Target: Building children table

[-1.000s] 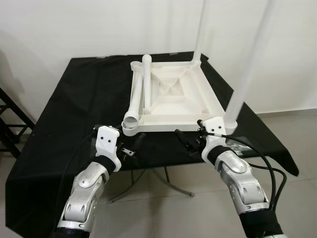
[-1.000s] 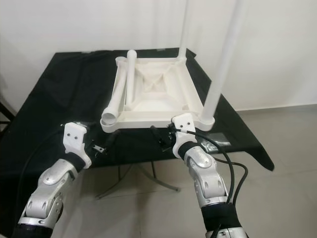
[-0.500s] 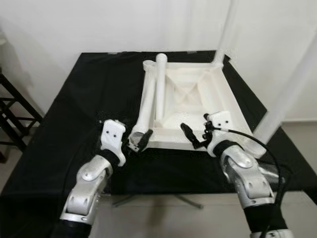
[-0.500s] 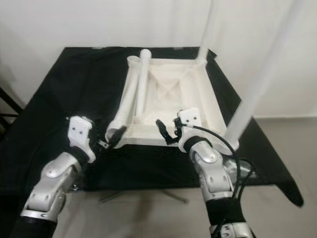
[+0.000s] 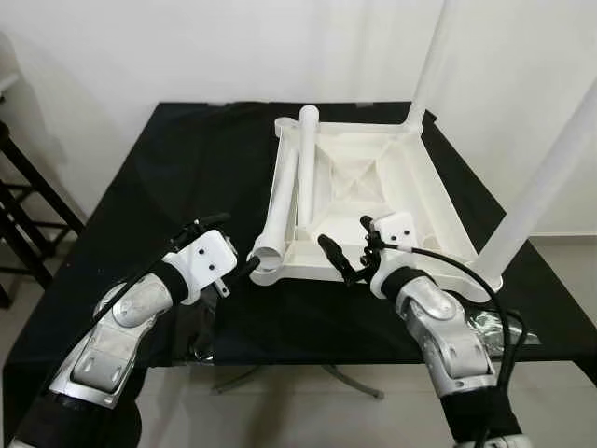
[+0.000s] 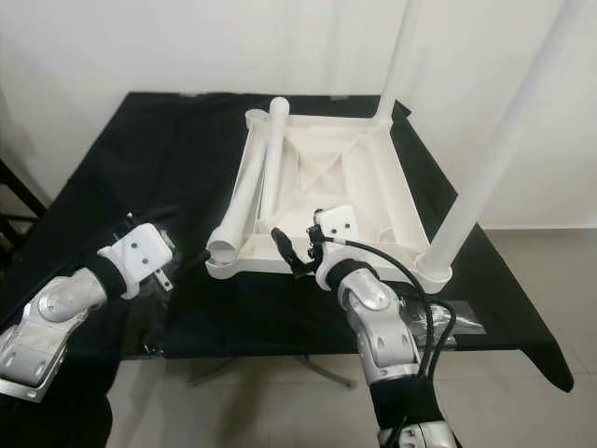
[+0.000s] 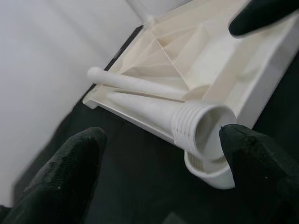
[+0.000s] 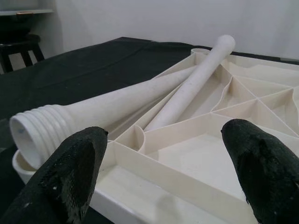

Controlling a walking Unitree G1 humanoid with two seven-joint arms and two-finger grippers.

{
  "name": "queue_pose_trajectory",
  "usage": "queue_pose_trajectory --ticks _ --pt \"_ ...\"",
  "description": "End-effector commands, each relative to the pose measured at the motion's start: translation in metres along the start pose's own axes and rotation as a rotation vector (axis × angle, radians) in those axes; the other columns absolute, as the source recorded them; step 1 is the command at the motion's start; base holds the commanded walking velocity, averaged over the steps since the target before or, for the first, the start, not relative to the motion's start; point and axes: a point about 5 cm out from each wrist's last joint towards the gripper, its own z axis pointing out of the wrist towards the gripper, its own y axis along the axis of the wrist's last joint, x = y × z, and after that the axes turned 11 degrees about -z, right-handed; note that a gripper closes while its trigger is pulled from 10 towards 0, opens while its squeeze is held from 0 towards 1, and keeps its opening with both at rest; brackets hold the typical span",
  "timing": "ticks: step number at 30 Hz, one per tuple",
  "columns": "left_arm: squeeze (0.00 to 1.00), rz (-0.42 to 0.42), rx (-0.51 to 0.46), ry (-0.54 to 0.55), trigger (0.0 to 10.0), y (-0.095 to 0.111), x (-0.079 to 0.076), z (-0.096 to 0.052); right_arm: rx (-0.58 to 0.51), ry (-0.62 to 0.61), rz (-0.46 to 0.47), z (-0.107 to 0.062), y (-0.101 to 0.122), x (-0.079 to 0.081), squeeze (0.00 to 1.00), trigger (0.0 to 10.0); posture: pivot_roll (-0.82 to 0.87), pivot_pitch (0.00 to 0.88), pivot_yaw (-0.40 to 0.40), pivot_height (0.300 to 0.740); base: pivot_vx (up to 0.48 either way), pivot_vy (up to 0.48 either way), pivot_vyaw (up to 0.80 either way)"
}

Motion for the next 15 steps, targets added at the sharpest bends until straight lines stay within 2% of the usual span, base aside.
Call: queue_pose_trajectory --ticks 1,7,10,15 --pt "0.00 0.093 0.012 -0.011 10.0 -0.001 0.004 0.006 0.011 -0.003 0.012 -0.002 -0.003 -0.001 0.00 10.0 -0.03 0.024 -0.034 0.740 0.000 0.000 0.00" --pt "0.00 0.156 0.020 -0.054 10.0 -0.004 -0.001 0.020 0.014 0.000 0.016 -0.002 -0.004 0.000 0.00 10.0 -0.03 0.021 -0.028 0.740 0.000 0.000 0.00" --pt "0.00 0.193 0.011 -0.081 10.0 -0.003 -0.006 0.036 0.014 0.001 0.019 -0.002 -0.004 0.002 0.00 10.0 -0.04 0.021 -0.023 0.740 0.000 0.000 0.00" --pt "0.00 0.223 0.013 -0.117 10.0 -0.003 -0.011 0.045 0.014 0.001 0.021 -0.002 -0.004 0.002 0.00 10.0 -0.04 0.024 -0.018 0.740 0.000 0.000 0.00"
